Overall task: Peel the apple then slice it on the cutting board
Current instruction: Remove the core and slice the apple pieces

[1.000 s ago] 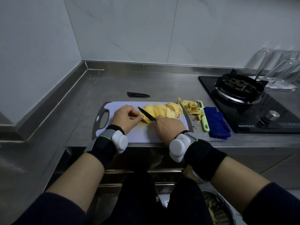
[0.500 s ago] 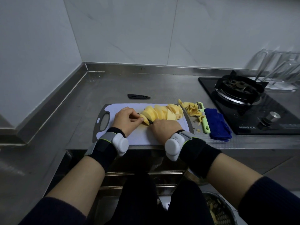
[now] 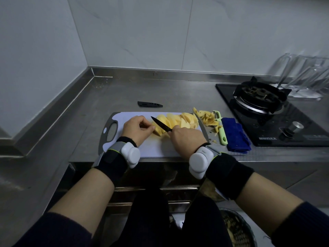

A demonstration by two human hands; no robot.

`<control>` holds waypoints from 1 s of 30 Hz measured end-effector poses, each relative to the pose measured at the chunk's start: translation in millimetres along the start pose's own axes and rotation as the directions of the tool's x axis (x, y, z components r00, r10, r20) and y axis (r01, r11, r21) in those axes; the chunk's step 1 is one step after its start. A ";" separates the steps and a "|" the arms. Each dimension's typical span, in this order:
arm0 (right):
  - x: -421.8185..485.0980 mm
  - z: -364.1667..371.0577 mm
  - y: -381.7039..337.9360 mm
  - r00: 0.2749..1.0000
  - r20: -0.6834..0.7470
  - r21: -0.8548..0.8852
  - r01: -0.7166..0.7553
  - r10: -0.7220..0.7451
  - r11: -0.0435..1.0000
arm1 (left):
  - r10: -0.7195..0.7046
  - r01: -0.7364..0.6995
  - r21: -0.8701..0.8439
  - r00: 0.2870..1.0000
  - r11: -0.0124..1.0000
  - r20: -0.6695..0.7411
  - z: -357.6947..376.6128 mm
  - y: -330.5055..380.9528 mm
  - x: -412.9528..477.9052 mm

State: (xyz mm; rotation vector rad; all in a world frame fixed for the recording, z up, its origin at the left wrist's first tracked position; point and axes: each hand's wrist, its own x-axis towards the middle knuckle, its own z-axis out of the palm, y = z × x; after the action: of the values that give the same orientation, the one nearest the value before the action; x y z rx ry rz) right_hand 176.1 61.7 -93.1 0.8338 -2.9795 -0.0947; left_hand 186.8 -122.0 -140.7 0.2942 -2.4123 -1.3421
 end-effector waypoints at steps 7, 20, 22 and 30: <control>-1.3 4.6 -2.4 1.000 0.027 -0.037 0.005 -0.004 0.999 | 0.043 -0.042 0.034 0.999 0.999 -0.028 1.1 -0.1 -1.4; 5.7 14.2 -5.2 0.998 0.061 -0.056 0.002 0.001 0.998 | 0.074 -0.072 0.070 0.997 0.995 -0.019 0.6 -3.8 1.1; 6.4 14.8 -6.9 0.998 0.057 -0.044 -0.008 0.011 0.999 | 0.079 -0.077 0.075 0.997 0.994 -0.023 0.4 -3.8 1.1; 28.7 21.9 -17.9 0.983 0.185 -0.137 0.033 -0.007 0.990 | 0.072 -0.069 0.094 0.997 0.993 -0.032 1.3 -4.4 1.4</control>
State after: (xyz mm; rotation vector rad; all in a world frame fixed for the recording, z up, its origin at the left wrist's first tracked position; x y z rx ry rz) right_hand 159.5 32.5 -115.4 0.8841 -3.0884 -0.3977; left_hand 185.1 -123.8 -144.8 0.2521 -2.4366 -1.1871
